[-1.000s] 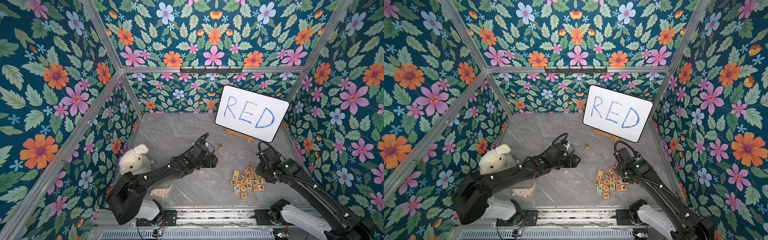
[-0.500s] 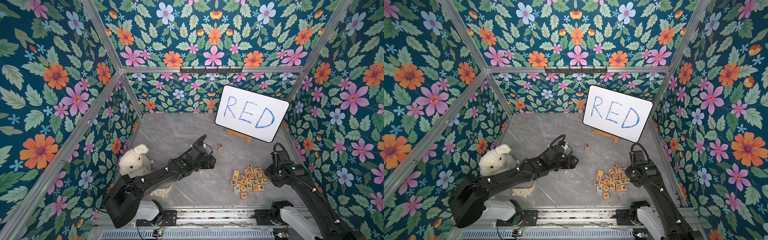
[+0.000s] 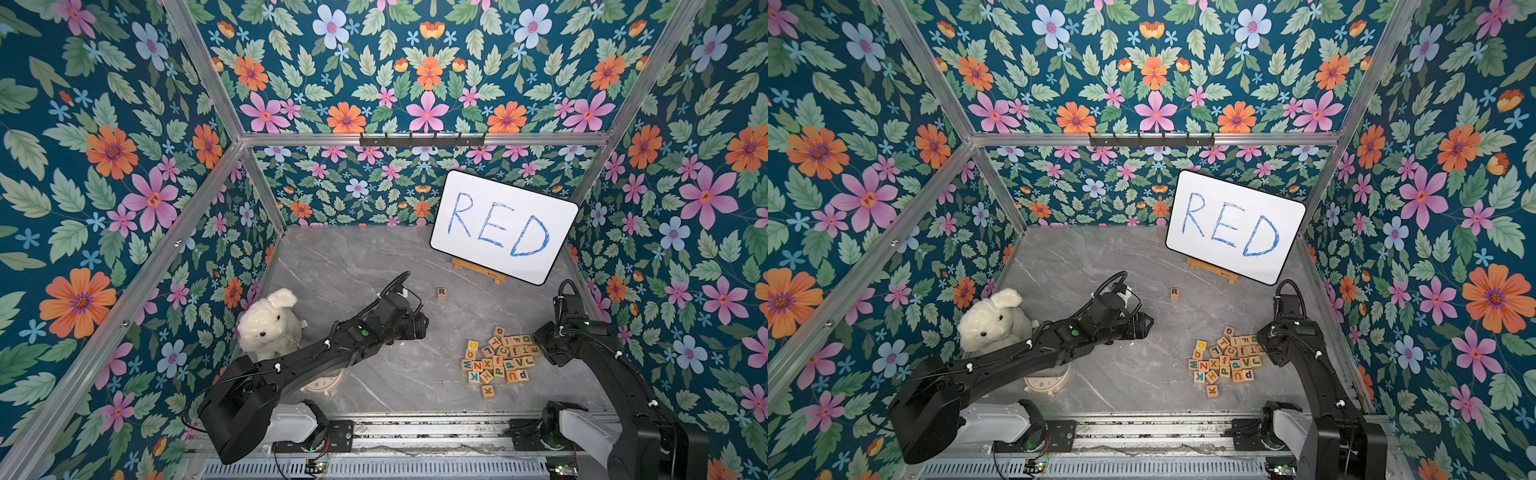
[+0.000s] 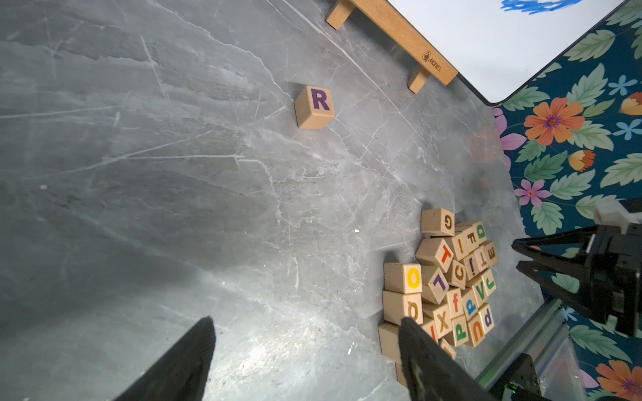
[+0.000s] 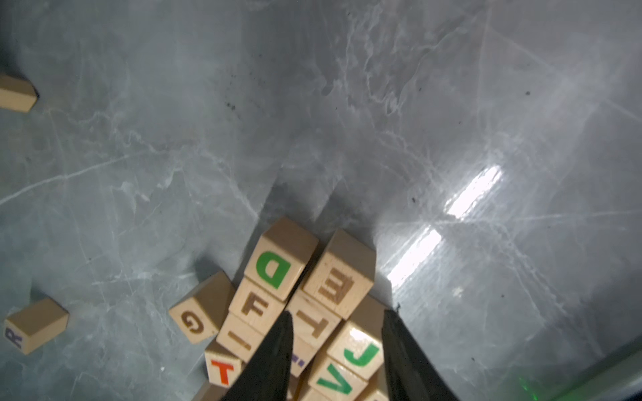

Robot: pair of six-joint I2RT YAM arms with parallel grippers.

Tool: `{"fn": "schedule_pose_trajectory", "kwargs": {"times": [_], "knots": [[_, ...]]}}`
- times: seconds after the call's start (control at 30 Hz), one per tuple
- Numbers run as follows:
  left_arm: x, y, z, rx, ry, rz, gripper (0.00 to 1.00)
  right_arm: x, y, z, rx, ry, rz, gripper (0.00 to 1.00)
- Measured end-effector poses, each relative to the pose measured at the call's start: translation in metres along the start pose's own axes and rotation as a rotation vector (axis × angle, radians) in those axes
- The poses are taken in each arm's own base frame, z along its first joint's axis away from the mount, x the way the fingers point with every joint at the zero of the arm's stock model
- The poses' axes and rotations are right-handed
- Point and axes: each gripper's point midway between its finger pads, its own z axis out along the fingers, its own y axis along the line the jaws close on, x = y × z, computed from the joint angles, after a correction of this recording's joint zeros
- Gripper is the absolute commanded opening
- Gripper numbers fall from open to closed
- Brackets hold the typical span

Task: Assemble the uppercase word "red" with letter blocks
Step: Pick up the letter block from the center of the board.

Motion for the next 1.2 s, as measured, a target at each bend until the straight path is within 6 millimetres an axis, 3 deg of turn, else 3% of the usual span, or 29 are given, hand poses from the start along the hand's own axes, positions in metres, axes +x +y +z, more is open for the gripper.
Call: {"fn": "schedule_pose_trajectory", "kwargs": {"times": [0.37,0.97,1.2], "knots": [[-0.001,0.004,-0.004,-0.012,-0.021,0.002,0.85,-0.004,0.004,0.023,-0.004,0.064,0.022,0.48],[0.002,0.011,-0.006,-0.024,-0.033,0.005,0.86,-0.004,0.004,0.034,0.006,0.078,0.093,0.47],[0.002,0.012,-0.007,-0.024,-0.039,0.006,0.86,-0.001,-0.015,0.038,0.082,0.065,0.095,0.45]]}}
